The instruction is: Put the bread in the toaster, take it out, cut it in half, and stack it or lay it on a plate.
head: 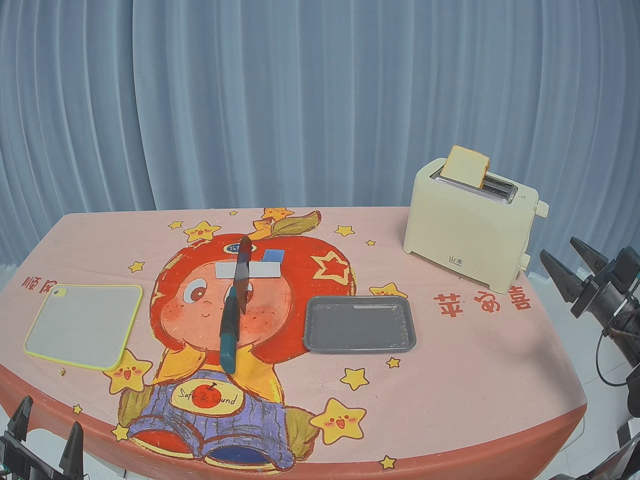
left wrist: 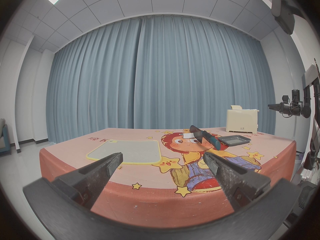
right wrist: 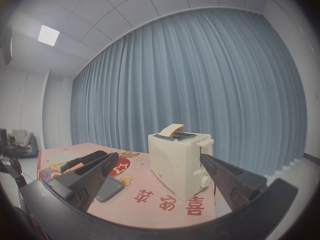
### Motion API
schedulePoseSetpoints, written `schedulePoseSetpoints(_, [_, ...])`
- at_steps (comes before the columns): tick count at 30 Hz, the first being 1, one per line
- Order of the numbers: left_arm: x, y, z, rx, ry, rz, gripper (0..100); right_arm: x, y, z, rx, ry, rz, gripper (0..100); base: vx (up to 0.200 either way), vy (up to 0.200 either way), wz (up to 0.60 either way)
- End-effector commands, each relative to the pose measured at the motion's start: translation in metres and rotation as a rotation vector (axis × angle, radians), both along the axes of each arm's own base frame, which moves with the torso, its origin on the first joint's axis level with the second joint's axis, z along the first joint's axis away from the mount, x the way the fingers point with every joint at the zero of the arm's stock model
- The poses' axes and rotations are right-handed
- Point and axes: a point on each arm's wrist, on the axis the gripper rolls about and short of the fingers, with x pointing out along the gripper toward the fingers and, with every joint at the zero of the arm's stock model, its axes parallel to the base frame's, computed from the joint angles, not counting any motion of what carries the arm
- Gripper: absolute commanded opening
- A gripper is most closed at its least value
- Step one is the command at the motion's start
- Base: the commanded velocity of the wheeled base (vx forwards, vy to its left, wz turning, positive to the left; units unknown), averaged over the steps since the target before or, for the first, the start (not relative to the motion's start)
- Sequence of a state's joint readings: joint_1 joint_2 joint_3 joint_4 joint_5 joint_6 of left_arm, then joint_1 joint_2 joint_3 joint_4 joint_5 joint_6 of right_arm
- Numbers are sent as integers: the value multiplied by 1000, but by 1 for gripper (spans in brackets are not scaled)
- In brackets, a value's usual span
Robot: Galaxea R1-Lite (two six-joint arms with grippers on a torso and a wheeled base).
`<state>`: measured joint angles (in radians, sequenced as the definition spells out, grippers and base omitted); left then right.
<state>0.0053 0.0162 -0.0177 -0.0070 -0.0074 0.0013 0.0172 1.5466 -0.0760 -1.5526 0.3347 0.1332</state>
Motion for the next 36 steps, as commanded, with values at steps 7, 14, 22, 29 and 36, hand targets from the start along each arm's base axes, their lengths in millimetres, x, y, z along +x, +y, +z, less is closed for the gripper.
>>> schedulePoseSetpoints(7, [0,0,-5,0,2,-1,100,-7,1,6,166,26,-23,100,0,0,0])
schedulePoseSetpoints(14, [0,0,-5,0,2,1,100,1,-1,17,188,-19,-27,100,0,0,0])
schedulePoseSetpoints(22, [0,0,-5,0,-1,1,100,4,-6,23,201,-47,-56,100,0,0,0])
schedulePoseSetpoints(29, [0,0,-5,0,1,1,100,10,-7,42,183,-140,-51,100,0,0,0])
schedulePoseSetpoints(36, [0,0,-5,0,1,-1,100,34,-4,75,176,-198,-29,100,0,0,0])
